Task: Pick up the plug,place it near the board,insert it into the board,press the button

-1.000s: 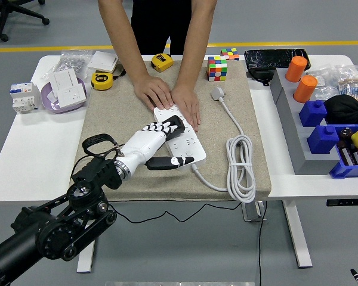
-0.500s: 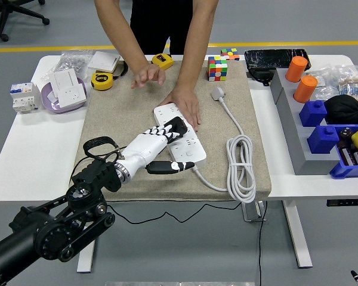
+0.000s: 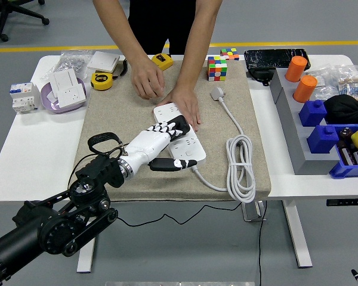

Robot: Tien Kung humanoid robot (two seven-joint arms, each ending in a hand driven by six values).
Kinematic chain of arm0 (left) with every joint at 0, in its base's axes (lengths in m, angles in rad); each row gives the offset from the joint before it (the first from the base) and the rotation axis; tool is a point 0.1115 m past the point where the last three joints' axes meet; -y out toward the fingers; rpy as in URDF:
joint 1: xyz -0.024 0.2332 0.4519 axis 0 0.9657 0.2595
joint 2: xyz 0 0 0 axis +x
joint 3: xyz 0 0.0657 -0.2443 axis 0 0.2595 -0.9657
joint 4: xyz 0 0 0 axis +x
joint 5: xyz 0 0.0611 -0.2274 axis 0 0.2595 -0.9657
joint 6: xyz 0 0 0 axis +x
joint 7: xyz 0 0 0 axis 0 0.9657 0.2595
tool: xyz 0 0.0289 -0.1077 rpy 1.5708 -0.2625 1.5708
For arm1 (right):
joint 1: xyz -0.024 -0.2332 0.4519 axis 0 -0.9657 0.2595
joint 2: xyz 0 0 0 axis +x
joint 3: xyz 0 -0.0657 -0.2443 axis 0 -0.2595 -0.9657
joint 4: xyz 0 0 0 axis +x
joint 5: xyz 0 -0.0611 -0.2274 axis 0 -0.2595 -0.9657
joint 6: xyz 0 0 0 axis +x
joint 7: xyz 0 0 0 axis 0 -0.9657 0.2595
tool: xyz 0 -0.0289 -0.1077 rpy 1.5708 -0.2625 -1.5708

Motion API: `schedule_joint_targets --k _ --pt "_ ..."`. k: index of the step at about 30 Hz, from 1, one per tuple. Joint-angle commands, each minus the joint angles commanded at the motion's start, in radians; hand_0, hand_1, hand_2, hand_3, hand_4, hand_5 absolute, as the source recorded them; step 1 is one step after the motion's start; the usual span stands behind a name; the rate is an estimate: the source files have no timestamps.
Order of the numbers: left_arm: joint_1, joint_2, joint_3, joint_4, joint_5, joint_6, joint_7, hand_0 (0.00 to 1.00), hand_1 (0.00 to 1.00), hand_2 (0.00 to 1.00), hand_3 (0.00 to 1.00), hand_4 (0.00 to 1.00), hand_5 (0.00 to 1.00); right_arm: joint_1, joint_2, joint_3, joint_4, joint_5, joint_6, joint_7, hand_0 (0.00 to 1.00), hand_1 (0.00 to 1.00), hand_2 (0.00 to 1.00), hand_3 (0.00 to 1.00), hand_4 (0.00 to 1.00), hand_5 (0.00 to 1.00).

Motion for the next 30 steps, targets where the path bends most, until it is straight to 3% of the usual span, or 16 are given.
schedule_joint_targets --k 16,23,30 --pt "-0.018 0.012 -0.032 -0.032 0.018 0.001 -0.002 0.998 0.998 0.990 0.917 0.998 0.998 0.004 0.001 0.003 0.000 0.004 0.000 0.001 0.754 0.743 0.723 0.776 0.998 0.944" --pt "-0.010 0.020 -0.108 -0.117 0.051 0.014 -0.009 0.998 0.998 0.992 0.921 0.998 0.998 0.006 0.002 0.008 0.000 0.003 -0.001 0.001 0.754 0.743 0.723 0.776 0.998 0.945" --pt "0.003 0.036 -0.227 -0.247 0.090 0.021 -0.017 0.998 0.998 0.990 0.919 0.998 0.998 0.002 0.003 0.015 0.000 0.002 -0.002 0.001 0.754 0.743 0.723 0.776 0.998 0.946"
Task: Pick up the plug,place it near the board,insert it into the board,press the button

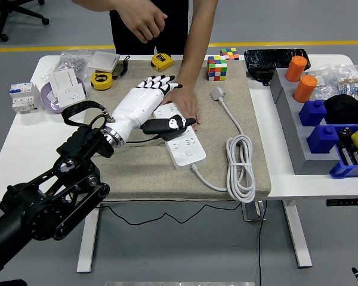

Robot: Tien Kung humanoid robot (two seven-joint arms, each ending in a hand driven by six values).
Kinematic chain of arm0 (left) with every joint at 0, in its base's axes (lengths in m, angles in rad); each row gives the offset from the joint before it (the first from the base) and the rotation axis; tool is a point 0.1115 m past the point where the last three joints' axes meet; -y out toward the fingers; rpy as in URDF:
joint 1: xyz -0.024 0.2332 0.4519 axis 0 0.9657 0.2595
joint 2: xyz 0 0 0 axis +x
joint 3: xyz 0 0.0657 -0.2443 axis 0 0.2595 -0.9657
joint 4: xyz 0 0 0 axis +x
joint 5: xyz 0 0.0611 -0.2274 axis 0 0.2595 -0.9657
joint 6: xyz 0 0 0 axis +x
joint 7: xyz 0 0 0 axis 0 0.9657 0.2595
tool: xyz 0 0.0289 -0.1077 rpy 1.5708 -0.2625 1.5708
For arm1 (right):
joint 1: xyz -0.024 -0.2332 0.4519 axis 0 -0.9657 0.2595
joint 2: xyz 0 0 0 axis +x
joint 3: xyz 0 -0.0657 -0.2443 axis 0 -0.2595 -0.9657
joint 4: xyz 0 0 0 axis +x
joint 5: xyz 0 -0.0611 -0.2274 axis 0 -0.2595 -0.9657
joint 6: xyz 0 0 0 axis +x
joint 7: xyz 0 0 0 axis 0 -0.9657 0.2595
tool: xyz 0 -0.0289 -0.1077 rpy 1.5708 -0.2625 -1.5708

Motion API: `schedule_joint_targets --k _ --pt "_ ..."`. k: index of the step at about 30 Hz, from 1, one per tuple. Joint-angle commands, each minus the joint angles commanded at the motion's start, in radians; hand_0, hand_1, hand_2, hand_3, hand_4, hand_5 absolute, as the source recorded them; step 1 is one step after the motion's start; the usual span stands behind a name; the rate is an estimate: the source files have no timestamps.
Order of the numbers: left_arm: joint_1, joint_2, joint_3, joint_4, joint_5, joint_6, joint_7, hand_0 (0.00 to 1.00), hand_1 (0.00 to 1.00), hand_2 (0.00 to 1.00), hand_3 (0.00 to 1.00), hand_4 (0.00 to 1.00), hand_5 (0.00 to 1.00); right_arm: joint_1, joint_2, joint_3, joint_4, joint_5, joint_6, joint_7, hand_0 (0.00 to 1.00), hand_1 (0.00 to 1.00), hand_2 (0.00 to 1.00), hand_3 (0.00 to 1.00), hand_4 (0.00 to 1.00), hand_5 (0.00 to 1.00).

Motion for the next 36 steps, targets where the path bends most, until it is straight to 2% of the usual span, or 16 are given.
schedule_joint_targets --k 4,7,8,10,12,14,19,22,29,36 --pt "-0.003 0.011 -0.036 -0.048 0.011 0.001 0.000 0.998 0.998 0.987 0.919 0.998 0.998 -0.002 0.000 -0.001 0.000 0.001 0.000 0.000 0.755 0.743 0.723 0.776 0.998 0.947" --pt "0.001 0.005 -0.040 -0.044 0.017 -0.002 0.008 0.998 0.998 0.987 0.919 0.998 0.998 -0.002 0.001 -0.004 0.000 0.002 0.000 0.000 0.755 0.743 0.723 0.776 0.998 0.947" --pt "0.002 0.004 -0.038 -0.041 0.018 -0.005 0.014 0.998 0.998 0.996 0.946 0.998 0.998 -0.003 0.001 -0.006 0.000 0.003 0.001 0.001 0.754 0.742 0.723 0.776 0.998 0.948" --pt "0.002 -0.001 -0.015 -0.032 0.029 -0.032 0.057 0.998 0.998 0.996 0.946 0.998 0.998 -0.003 0.001 -0.009 0.000 0.006 0.001 0.001 0.754 0.742 0.723 0.776 0.998 0.948" --pt "-0.006 -0.006 0.022 -0.011 0.038 -0.055 0.098 0.998 0.998 0.996 0.946 0.998 0.998 -0.003 -0.001 -0.009 0.000 0.004 0.001 0.001 0.754 0.742 0.723 0.776 0.998 0.948" --pt "-0.021 -0.012 0.060 0.023 0.037 -0.068 0.115 0.998 0.998 0.998 0.954 0.998 0.998 -0.003 -0.002 -0.009 0.000 0.003 0.001 0.000 0.755 0.743 0.723 0.776 0.998 0.948" --pt "-0.059 -0.027 0.159 0.121 0.019 -0.075 0.118 0.998 0.998 0.998 0.954 0.998 0.998 0.000 -0.005 -0.017 0.000 0.008 0.001 0.002 0.755 0.743 0.723 0.776 0.998 0.948" --pt "-0.067 -0.028 0.195 0.140 0.009 -0.074 0.115 0.998 0.998 0.998 0.950 0.998 0.998 -0.002 -0.005 -0.011 0.000 0.003 0.000 0.000 0.755 0.743 0.724 0.776 0.998 0.948" --pt "-0.064 -0.034 0.209 0.159 0.002 -0.071 0.111 0.998 0.998 0.998 0.952 0.998 0.998 -0.006 -0.006 -0.002 0.000 -0.006 0.000 -0.002 0.754 0.742 0.723 0.776 0.998 0.949" --pt "-0.066 -0.050 0.215 0.215 0.005 -0.068 0.102 0.998 0.998 0.998 0.949 0.998 0.998 -0.002 -0.005 -0.012 0.000 0.005 0.001 0.001 0.755 0.742 0.723 0.776 0.998 0.949"
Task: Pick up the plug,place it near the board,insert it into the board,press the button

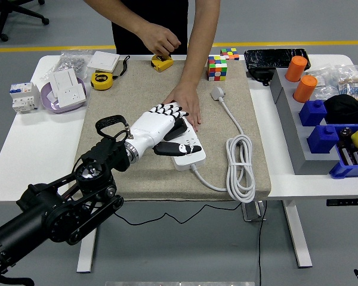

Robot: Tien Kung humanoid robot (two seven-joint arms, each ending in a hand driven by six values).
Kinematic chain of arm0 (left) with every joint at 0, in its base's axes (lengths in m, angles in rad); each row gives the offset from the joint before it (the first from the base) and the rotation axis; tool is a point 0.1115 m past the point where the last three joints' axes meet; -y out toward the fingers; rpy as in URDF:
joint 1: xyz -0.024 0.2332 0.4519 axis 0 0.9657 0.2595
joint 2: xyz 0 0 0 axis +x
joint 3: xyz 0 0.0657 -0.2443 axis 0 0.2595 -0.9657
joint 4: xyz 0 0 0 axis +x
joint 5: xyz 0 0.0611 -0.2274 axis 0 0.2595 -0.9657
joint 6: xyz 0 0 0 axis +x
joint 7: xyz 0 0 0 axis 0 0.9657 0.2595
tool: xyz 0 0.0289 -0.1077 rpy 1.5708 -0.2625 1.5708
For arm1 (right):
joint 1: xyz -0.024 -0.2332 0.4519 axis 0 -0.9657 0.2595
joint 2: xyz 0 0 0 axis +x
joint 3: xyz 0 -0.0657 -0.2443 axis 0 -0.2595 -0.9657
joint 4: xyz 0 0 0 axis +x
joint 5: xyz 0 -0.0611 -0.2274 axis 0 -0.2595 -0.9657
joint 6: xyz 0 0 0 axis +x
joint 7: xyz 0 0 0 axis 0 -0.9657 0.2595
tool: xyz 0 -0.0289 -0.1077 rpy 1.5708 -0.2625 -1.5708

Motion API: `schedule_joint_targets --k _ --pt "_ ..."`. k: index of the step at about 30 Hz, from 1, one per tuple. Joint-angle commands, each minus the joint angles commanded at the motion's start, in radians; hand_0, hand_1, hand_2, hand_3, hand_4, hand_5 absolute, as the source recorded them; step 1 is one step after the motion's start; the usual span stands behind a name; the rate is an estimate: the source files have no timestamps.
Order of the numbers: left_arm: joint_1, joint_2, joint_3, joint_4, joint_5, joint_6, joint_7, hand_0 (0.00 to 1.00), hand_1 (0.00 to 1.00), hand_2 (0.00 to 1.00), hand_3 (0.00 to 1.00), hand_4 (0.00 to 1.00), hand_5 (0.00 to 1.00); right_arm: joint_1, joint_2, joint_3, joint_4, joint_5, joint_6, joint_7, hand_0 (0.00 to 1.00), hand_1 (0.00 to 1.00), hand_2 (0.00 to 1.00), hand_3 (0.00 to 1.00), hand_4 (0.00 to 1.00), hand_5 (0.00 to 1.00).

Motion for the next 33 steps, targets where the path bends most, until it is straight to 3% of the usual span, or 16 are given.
schedule_joint_targets --k 33 --pt "-0.050 0.007 0.117 0.052 -0.061 -0.009 -0.007 0.998 0.998 0.998 0.953 0.998 0.998 0.000 -0.012 0.021 0.000 -0.011 -0.002 0.000 0.755 0.742 0.724 0.776 0.998 0.956"
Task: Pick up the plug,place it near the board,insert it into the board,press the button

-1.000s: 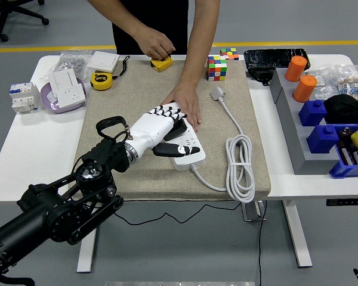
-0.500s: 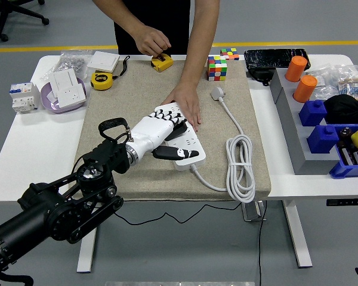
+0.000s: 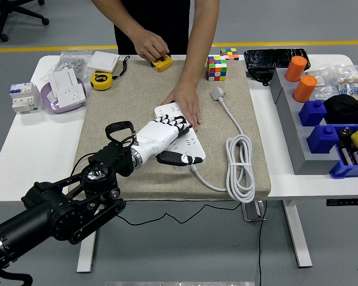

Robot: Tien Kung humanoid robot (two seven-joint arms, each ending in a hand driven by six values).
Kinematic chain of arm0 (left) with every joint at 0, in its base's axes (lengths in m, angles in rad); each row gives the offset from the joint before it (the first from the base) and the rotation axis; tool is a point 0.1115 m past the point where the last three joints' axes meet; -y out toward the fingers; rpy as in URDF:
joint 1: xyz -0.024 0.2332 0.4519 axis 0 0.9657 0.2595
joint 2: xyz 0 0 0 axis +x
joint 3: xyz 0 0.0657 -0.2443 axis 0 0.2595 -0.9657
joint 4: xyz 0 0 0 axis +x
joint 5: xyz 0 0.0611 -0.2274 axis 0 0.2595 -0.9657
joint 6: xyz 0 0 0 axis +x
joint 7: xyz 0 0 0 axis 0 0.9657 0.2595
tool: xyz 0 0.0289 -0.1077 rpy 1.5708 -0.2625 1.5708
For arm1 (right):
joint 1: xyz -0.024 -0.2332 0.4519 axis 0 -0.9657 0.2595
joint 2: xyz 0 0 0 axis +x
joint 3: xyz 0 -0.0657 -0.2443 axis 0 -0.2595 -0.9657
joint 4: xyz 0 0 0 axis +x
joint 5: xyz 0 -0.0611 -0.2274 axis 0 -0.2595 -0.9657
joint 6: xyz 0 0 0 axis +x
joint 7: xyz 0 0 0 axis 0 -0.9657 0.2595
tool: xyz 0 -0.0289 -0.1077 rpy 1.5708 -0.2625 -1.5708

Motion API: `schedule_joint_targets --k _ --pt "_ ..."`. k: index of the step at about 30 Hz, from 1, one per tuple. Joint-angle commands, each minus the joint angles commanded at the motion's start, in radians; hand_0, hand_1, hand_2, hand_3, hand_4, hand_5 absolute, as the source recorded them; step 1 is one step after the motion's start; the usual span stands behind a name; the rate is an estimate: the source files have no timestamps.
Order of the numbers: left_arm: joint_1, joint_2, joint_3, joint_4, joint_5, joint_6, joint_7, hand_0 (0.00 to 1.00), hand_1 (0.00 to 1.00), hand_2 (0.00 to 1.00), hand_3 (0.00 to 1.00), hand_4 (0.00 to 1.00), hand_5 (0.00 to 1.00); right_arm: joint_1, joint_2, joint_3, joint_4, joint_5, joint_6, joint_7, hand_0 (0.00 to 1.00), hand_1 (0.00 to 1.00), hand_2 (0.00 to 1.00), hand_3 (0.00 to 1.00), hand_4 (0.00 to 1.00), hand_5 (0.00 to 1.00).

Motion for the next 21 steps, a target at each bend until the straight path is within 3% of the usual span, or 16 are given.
schedule_joint_targets --k 21 --pt "-0.022 -0.016 0.032 0.016 -0.003 -0.010 0.002 0.998 0.998 0.998 0.953 0.998 0.998 -0.003 -0.005 0.001 0.000 -0.006 -0.001 -0.002 0.755 0.742 0.724 0.776 0.998 0.959"
